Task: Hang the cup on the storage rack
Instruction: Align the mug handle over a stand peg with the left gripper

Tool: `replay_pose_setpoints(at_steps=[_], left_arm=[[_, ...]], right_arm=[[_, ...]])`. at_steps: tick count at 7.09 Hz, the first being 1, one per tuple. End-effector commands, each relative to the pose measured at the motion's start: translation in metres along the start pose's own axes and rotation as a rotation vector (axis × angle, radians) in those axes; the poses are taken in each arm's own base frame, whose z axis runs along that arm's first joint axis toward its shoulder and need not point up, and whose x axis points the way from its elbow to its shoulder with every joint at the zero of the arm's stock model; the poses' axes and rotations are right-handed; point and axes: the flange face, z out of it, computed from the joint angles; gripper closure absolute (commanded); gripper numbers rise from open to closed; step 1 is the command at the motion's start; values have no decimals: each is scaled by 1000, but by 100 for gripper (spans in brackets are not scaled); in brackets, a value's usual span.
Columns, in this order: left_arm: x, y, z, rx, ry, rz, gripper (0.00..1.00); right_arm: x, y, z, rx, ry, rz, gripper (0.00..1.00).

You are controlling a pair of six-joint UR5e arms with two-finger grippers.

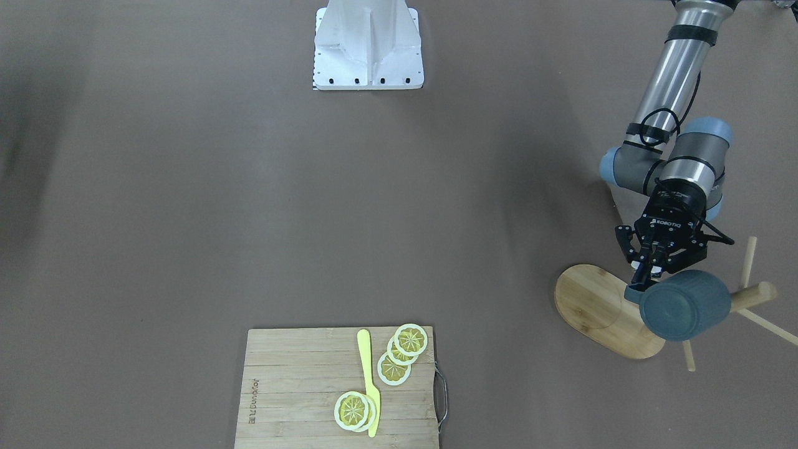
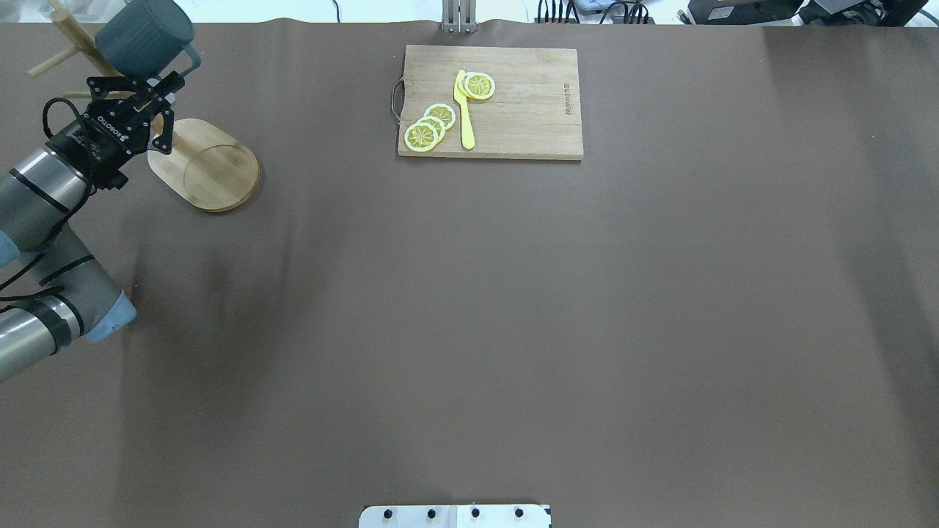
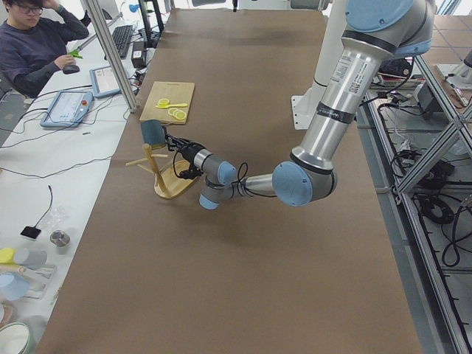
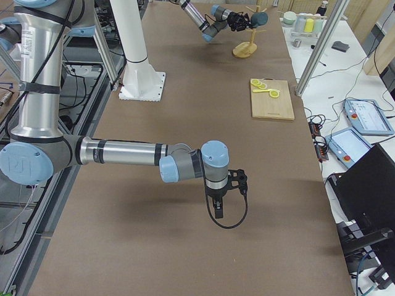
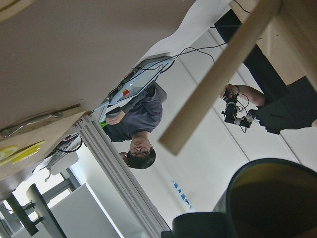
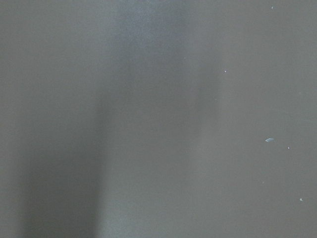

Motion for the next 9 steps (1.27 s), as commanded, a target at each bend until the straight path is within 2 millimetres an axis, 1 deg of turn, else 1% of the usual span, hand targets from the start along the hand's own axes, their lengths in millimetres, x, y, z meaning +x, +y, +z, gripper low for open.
replay_pose_setpoints(at_steps=[1, 3, 4, 5, 6, 9], left_arm=[[2, -7, -9, 16, -1, 4, 100], [1, -8, -8, 17, 0, 3, 100], [0, -9, -9, 20, -3, 7, 87], [0, -8, -9, 19, -4, 9, 47], [-1, -9, -9, 20, -7, 15, 2], [-1, -3, -11, 7, -8, 11, 1]], right_arm=[[0, 0, 0, 0, 0, 0, 0], [0, 0, 1, -1, 0, 1, 0], [0, 0, 1, -1, 0, 1, 0], [1, 0, 1, -1, 2, 1, 0], [1, 0, 1, -1, 2, 1, 0], [1, 1, 1, -2, 0, 2, 0]])
